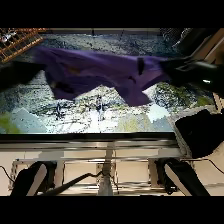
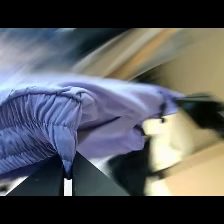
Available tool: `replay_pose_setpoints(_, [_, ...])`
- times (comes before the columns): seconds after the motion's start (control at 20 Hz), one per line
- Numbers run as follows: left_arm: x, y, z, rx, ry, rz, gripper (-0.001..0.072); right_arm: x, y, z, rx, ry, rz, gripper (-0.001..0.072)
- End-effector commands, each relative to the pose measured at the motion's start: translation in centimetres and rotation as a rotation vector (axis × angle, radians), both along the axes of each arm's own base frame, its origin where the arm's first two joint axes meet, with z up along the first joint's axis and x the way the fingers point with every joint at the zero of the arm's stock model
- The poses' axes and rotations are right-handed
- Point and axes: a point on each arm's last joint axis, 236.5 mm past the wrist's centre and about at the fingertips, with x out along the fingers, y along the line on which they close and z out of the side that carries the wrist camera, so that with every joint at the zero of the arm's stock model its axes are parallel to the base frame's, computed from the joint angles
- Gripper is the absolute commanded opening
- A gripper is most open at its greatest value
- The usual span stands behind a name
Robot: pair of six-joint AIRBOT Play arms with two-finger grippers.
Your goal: Fold the clothes and pants, and hang the long-sleeved shirts on hangers.
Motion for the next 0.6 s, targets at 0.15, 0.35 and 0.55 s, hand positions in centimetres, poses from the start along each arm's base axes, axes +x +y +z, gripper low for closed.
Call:
replay_pose_setpoints(0.15, [-10.9, -0.5, 14.9, -0.215, -0.493, -0.188, 0.0012, -9.3, -2.3, 15.9, 0.016, -0.463, -0.1, 0.0011])
replay_pose_setpoints(0.35, [1.3, 0.6, 2.3, -0.029, -0.045, -0.012, 0.0013, 6.9, -2.3, 5.0, -0.03, -0.068, -0.117, 0.0012])
replay_pose_setpoints(0.55, [14.1, -1.1, -13.1, -0.008, 0.281, 0.123, 0.0012, 22.8, -1.6, -15.4, -0.005, 0.368, -0.135, 0.0012])
